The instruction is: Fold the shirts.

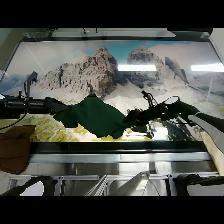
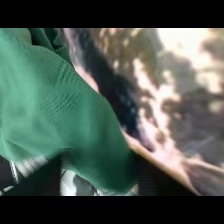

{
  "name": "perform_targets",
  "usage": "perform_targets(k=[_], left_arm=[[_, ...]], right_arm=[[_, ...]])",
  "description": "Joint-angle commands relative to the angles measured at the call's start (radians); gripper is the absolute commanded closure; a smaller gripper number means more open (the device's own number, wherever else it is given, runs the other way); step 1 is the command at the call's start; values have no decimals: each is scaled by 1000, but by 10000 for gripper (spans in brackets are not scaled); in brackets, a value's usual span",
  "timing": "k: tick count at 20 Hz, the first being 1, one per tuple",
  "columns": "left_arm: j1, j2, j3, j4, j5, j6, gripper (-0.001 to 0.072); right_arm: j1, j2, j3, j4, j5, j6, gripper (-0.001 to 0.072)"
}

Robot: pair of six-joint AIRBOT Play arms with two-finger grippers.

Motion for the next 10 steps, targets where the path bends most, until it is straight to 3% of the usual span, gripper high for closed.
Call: perform_targets(k=[1,3,6,8,10], left_arm=[[57,-1,-2,-8,-9,5,692],[60,7,-2,-55,-15,5,692],[59,90,21,-154,-78,6,693],[56,195,82,-208,-179,-4,698],[40,337,161,-365,-238,-58,698]], right_arm=[[51,-44,1,158,80,-150,661],[46,-37,8,269,154,-233,679],[16,50,63,294,243,-241,680],[-13,188,122,306,326,-230,680],[-27,402,180,305,346,-183,680]])
